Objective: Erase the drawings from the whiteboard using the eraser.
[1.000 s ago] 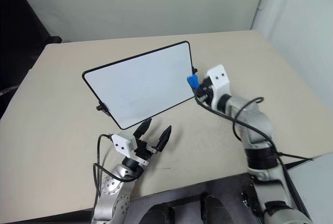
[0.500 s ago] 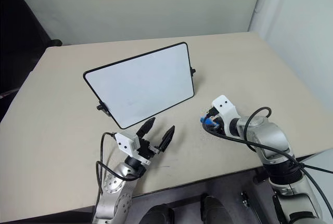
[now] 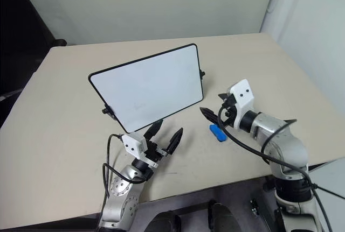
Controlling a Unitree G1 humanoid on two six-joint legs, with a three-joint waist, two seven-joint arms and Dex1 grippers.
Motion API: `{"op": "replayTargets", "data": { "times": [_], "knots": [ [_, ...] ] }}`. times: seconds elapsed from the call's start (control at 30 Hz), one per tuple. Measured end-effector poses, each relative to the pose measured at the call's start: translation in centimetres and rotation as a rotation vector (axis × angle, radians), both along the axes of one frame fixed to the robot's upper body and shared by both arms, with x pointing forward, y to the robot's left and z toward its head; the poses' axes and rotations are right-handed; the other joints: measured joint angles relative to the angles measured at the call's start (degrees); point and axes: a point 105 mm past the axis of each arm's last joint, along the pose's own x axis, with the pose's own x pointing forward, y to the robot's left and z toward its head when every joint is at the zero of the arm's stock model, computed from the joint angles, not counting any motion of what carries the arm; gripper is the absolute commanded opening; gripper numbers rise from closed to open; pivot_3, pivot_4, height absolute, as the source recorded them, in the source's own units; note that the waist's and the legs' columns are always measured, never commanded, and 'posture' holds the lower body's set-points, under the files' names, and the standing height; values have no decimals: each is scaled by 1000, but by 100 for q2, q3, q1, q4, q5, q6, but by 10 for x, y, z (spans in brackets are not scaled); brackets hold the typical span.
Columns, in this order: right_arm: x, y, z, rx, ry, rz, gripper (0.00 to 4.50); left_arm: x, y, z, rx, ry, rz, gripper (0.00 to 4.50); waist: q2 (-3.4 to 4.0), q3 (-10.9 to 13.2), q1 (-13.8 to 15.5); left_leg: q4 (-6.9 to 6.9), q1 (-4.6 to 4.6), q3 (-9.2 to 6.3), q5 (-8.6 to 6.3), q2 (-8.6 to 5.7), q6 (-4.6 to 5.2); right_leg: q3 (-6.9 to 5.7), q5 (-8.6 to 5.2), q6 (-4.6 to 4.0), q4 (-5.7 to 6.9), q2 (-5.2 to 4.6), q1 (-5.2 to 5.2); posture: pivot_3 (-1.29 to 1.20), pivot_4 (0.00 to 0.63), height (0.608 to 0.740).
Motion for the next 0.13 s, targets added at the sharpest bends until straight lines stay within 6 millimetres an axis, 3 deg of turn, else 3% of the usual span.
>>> {"op": "replayTargets", "data": {
  "times": [0.13],
  "knots": [
    [-16,6,-5,80,-8,101,4489,0,0,-1,0,2,-3,4500,0,0,-1,7,0,3,-1,-4,2,3,-1,2,-2,-3,7,0,150,740]
  ]
}}
